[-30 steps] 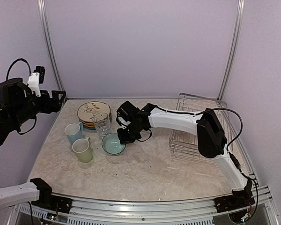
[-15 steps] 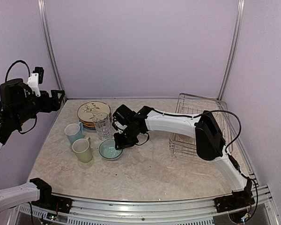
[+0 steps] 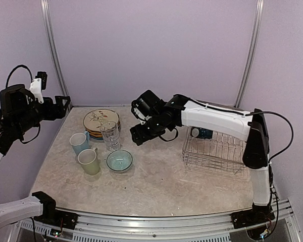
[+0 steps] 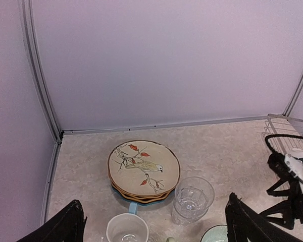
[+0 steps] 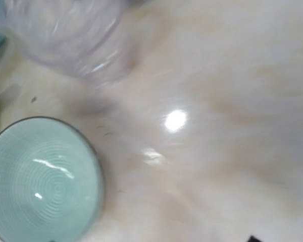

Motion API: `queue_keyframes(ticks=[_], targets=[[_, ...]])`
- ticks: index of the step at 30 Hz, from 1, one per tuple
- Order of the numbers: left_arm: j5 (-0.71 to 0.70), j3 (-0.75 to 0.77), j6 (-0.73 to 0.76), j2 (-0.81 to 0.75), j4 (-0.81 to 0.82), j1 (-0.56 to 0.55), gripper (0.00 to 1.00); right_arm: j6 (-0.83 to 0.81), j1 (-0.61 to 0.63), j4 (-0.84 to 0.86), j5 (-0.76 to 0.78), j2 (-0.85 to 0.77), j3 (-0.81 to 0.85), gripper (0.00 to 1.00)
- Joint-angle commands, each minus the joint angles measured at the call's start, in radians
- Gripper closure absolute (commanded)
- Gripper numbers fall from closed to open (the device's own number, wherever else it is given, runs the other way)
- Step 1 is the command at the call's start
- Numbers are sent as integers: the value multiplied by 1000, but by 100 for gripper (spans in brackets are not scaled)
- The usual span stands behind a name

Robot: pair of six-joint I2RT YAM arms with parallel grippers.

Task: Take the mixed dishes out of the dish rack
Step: Move the dish rack to the center of the board.

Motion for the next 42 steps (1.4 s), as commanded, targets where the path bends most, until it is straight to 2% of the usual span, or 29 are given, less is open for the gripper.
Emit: queue_keyframes(ticks=[1,6,10,14,25,34,42], targets=[[22,-10,-11,2,11,11,8,-144,-31,-29,278,-225,-148,18],[38,-11,-18,4,11,18,8,-254,-95,0,429,-403,-383,11],[46,-9,-21,7,11,23,8,-464,-112,93,485,-521,-566,10],[53,-11,-25,5,11,28,8,-576,-160,108,537,-564,-682,9],[61,-17,-30,1,14,35,8,-819,-311,258,442,-611,-831,6],[67,-18,-33,9,14,38,8,-1173,-352,451,382,-675,-960,0],[105,-19,-43,14,17,66,8,-1294,-400,447,353,-596,-901,1]])
